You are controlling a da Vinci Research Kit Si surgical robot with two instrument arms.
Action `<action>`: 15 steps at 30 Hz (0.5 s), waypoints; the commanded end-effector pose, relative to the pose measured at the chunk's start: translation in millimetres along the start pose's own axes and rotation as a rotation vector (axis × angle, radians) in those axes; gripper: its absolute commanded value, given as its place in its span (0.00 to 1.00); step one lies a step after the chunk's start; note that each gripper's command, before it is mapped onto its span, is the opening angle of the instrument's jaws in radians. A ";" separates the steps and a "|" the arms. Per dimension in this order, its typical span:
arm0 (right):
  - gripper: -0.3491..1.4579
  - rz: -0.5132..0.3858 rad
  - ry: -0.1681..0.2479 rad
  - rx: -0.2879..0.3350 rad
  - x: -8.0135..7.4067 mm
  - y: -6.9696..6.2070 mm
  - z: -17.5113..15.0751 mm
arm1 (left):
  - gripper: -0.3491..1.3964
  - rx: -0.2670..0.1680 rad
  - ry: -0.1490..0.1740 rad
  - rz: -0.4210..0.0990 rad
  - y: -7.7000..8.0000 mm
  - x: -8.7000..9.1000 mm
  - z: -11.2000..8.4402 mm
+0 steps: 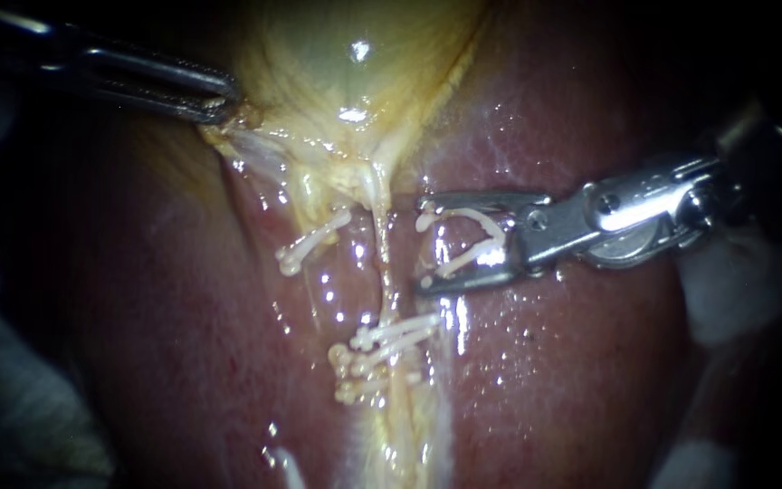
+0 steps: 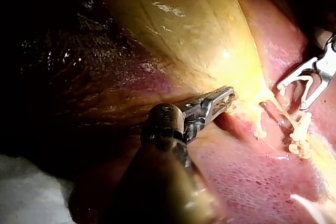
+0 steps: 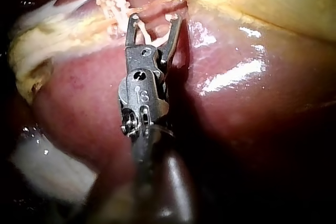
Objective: Clipping third clip right tube
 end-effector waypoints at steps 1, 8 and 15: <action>0.47 0.045 0.010 0.013 0.0 -0.1 0.3 | 0.00 0.000 0.000 0.000 0.0 0.0 0.0; 0.47 0.243 0.057 0.066 -1.0 0.4 0.9 | 0.00 0.000 0.000 0.000 0.0 0.0 0.0; 0.47 0.345 0.046 0.119 -2.5 1.5 1.9 | 0.00 0.000 0.000 0.000 0.0 0.0 0.0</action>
